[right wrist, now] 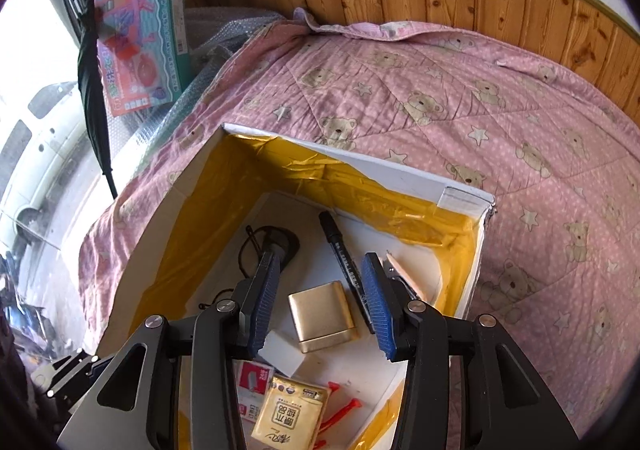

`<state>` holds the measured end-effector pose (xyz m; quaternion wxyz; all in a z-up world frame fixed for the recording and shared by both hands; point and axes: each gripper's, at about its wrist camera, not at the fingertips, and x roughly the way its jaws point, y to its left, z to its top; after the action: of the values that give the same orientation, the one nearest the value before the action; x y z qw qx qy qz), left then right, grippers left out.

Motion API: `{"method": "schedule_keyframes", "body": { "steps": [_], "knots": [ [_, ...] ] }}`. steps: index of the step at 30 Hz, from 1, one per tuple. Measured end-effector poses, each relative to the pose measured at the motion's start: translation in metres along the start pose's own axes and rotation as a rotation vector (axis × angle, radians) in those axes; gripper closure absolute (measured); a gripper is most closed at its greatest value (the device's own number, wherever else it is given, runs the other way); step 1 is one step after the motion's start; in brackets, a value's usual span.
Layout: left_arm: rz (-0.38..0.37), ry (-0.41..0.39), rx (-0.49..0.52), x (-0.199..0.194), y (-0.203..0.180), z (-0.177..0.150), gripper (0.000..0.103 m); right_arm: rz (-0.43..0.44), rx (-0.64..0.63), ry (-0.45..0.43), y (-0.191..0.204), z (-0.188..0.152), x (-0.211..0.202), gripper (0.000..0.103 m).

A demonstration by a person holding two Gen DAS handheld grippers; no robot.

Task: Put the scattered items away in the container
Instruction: 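Open the right tool to drop the marker while the left tool releases the tape roll, then withdraw both open tools up from the box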

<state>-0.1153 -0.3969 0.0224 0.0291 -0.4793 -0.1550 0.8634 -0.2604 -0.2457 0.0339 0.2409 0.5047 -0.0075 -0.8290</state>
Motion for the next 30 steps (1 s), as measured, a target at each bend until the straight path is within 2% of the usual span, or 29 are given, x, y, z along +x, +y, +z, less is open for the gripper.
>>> {"method": "schedule_keyframes", "body": {
  "steps": [5, 14, 30],
  "knots": [
    [0.001, 0.002, -0.028, -0.003, 0.006, 0.001, 0.045, 0.074, 0.057, -0.006, -0.005, -0.007, -0.015, 0.057],
    [0.018, -0.021, -0.059, -0.019, 0.009, 0.004, 0.045, 0.162, 0.031, -0.015, 0.014, -0.031, -0.045, 0.056],
    [0.028, -0.062, 0.023, -0.050, -0.035, -0.010, 0.045, 0.172, -0.017, -0.015, 0.026, -0.081, -0.081, 0.056]
  ]
}}
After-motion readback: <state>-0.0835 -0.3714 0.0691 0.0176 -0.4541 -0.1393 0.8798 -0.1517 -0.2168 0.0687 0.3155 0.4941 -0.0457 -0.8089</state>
